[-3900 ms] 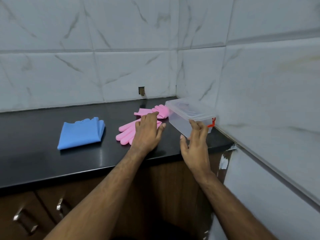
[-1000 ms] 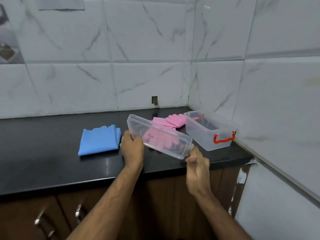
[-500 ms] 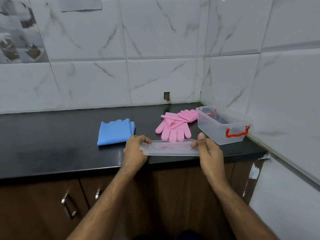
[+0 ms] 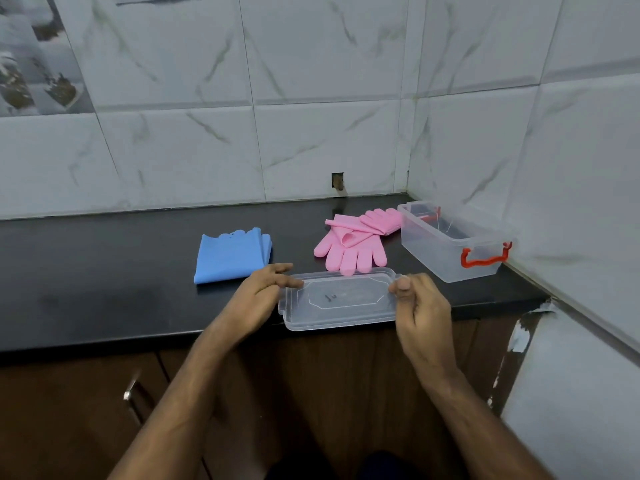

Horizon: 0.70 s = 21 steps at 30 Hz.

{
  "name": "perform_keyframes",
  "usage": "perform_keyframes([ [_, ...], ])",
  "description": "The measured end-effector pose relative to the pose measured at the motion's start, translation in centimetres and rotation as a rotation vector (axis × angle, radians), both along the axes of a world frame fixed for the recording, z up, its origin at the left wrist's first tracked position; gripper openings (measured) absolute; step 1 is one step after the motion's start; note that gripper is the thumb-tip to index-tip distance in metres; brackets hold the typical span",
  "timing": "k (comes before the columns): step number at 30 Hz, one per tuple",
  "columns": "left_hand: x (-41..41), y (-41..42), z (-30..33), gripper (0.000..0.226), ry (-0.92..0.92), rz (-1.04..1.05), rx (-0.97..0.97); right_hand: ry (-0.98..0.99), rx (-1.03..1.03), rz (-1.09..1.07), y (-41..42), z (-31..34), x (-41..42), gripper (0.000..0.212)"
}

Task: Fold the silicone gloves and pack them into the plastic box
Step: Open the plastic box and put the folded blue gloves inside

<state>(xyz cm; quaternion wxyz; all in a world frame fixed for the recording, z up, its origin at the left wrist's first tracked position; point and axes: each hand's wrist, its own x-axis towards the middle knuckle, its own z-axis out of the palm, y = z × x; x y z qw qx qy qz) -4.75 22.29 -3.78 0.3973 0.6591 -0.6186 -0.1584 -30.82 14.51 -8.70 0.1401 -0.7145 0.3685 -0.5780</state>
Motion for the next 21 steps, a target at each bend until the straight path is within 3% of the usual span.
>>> perform_keyframes([
  [2, -0.1, 0.3, -0.1, 0.045, 0.026, -0.015, -0.046, 0.072, -0.024, -0.03, -0.2, 0.3, 0.1, 0.048],
  [4, -0.3, 0.5, -0.2, 0.05, -0.077, -0.047, -0.036, 0.208, -0.063, -0.108, -0.4, 0.3, 0.4, 0.045],
  [7, -0.5, 0.2, -0.7, 0.084, -0.407, -0.091, 0.061, 0.434, -0.028, -0.255, -0.7, 0.8, 1.2, 0.047],
  [9, -0.4, -0.4, -0.8, 0.095, -0.464, -0.068, 0.105, 0.557, 0.043, -0.272, -1.4, 1.7, 1.9, 0.047],
  [14, -0.5, -2.7, -0.8, 0.071, -0.405, -0.071, 0.163, 0.747, 0.202, -0.214, -4.5, 3.0, 2.7, 0.055],
  [21, -1.2, -5.0, -0.6, 0.057, -0.469, 0.012, 0.167, 0.781, 0.288, -0.113, -7.1, 3.9, 3.9, 0.065],
])
